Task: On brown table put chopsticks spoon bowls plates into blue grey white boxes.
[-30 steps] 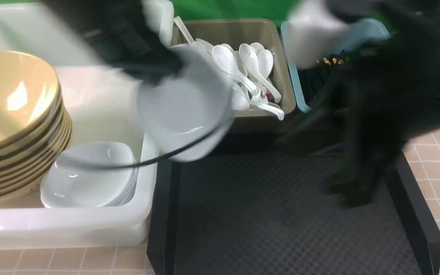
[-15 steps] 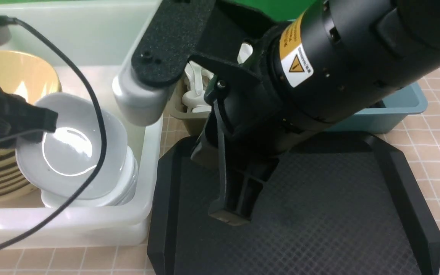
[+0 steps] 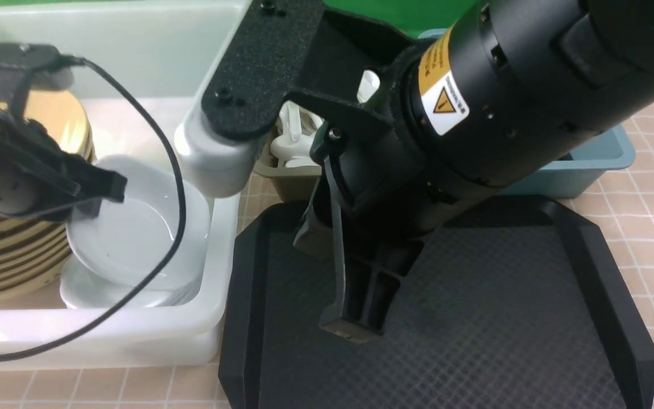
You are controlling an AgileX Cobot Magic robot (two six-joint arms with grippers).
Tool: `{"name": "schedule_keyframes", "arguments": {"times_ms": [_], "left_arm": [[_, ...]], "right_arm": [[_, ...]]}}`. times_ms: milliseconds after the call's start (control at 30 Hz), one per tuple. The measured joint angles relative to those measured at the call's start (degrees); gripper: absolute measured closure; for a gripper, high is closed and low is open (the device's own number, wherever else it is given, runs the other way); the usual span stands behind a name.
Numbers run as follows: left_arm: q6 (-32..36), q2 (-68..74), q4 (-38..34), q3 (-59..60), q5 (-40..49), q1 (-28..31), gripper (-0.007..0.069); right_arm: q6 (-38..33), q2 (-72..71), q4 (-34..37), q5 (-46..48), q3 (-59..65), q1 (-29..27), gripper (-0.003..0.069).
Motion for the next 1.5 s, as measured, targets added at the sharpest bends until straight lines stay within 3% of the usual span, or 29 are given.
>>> {"name": "schedule_keyframes", "arguments": {"times_ms": [133, 200, 233, 267, 300, 400, 600, 800, 1000, 1133, 1400, 1500], "left_arm": [[2.36, 0.79, 0.01, 0.00, 2.40, 0.05, 0.0468], [3.19, 0.73, 0.01, 0.00, 3.21, 0.05, 0.0372], [3.19, 0.72, 0.01, 0.00, 3.28, 0.05, 0.0372], [3.18, 0.41, 0.05, 0.00, 3.77, 0.05, 0.0309], [3.22, 0.24, 0.05, 0.00, 4.02, 0.05, 0.0279], [3.14, -1.28, 0.18, -0.58, 6.63, 0.05, 0.0187], [2.89, -6.58, -0.43, -5.74, 15.92, 0.05, 0.0146], [2.72, -20.56, 3.12, -3.55, 19.19, 0.05, 0.0218], [1.79, -41.06, 7.56, 11.90, 14.38, 0.05, 0.0445], [1.04, -54.18, 7.59, 22.24, 8.02, 0.05, 0.0597], [1.04, -65.87, 6.69, 30.63, -1.92, 0.05, 0.0623], [0.97, -66.81, 6.68, 30.74, -2.42, 0.05, 0.0623]], "right_arm": [[-0.41, 0.00, 0.00, 0.00, 0.00, 0.00, 0.0608], [-0.60, 0.00, 0.00, 0.00, 0.00, 0.05, 0.0608], [-0.59, 0.00, 0.00, 0.00, 0.00, 0.05, 0.0608], [-0.79, 0.00, 0.00, 0.00, 0.00, 0.05, 0.0659], [-0.79, 0.00, 0.00, 0.00, 0.00, 0.05, 0.0608], [-1.50, 0.00, 0.00, 0.00, 0.00, 0.05, 0.0608], [-1.15, -0.13, -4.05, 0.90, 0.00, 0.05, 0.0608], [1.88, -5.42, -5.97, 4.29, 0.30, 0.05, 0.0608], [6.40, -16.98, -6.85, -0.14, 11.35, 0.05, 0.0603], [7.64, -27.22, -6.80, -14.94, 24.67, 0.05, 0.0599], [7.82, -38.01, -5.68, -50.94, 43.02, 0.05, 0.0589], [7.77, -38.53, -5.68, -57.38, 44.58, 0.05, 0.0587]]}}
